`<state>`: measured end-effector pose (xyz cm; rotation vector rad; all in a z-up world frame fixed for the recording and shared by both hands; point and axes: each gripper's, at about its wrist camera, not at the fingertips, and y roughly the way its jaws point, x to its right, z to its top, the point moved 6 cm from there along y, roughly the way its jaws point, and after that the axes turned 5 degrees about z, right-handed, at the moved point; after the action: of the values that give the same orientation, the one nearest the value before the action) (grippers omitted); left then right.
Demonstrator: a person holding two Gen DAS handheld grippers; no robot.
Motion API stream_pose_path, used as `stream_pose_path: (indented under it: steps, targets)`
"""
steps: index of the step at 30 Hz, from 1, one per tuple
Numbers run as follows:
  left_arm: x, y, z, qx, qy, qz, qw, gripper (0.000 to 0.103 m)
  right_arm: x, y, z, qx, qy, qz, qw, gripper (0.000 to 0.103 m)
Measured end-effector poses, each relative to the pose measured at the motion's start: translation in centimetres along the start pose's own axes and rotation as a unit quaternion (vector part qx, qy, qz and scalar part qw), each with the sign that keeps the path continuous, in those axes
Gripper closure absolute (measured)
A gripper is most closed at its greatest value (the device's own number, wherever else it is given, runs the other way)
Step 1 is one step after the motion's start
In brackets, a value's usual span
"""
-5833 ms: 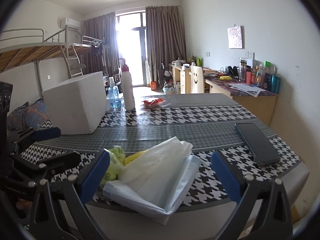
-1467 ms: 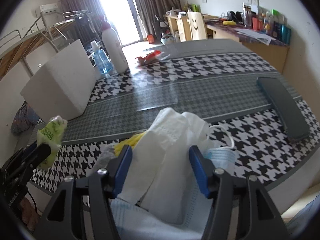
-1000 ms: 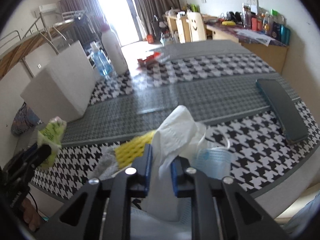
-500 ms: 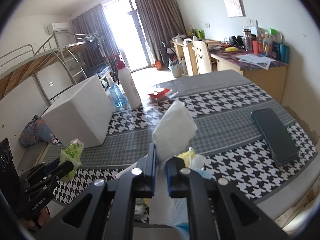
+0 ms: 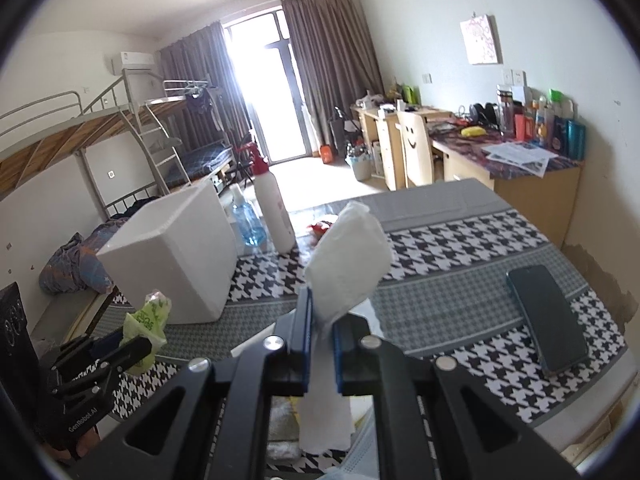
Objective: Organize soft objects
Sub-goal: 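Carry the plastic bag and tissue with both tools over the white foam box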
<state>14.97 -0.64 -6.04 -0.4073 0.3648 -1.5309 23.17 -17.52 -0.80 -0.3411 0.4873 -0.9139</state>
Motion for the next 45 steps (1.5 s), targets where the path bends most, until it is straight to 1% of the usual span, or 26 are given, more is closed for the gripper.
stream_pose_path:
  steps: [8,14,28,45]
  targets:
    - [-0.4,-0.5,1.6,0.01,0.002,0.001,0.9999,0.075,-1.3,-0.4,1.7,0.016,-0.02,0.01,1.0,0.092]
    - [-1.0,-1.0,3.1,0.026,0.005,0.009,0.9996,0.075,-2.1,-0.2,2.4,0.021,-0.027,0.018,0.999,0.092]
    - [-1.8,-1.2,4.9,0.036,0.0,0.011,0.9993,0.075,-4.1,0.9,4.1,0.026,-0.044,0.054,0.997,0.092]
    - [-3.4,-1.8,8.2,0.061,0.005,0.026,0.9978,0.075,-6.2,2.0,6.2,0.037,-0.072,0.059,0.995,0.092]
